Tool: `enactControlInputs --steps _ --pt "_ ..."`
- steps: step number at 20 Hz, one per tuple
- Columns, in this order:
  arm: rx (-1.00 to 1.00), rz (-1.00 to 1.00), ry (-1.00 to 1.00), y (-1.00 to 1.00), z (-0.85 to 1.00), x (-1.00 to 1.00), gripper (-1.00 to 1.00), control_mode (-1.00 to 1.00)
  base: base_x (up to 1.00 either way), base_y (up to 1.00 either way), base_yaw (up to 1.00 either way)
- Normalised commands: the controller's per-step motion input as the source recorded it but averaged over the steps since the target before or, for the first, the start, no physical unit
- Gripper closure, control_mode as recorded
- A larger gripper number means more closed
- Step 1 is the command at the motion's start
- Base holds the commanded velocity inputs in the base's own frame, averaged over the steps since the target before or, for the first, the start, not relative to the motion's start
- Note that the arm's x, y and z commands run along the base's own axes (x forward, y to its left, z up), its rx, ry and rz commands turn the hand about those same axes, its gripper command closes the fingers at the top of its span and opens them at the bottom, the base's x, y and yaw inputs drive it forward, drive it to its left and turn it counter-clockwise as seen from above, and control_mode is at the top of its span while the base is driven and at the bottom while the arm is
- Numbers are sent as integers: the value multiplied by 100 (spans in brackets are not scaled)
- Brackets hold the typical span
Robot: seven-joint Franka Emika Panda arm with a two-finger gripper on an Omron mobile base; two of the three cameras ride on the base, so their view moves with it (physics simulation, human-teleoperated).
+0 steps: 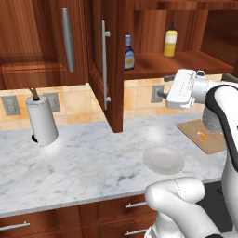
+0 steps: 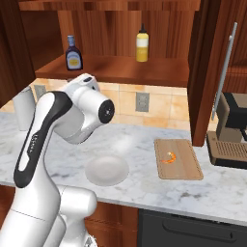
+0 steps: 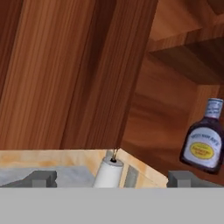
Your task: Pick the shrimp from the plate and place it on the cutting board. Then pick the condiment bottle from the cabinet and place it next to the cutting board.
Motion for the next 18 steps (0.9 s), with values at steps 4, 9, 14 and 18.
enactControlInputs --steps 4,9,14,18 --pt "8 0 0 6 44 0 -100 -100 0 0 0" --pt "10 0 0 7 14 0 -100 -100 0 0 0" --pt "12 0 2 4 4 1 -100 -100 0 0 0" --pt "12 0 4 9 16 6 -100 -100 0 0 0"
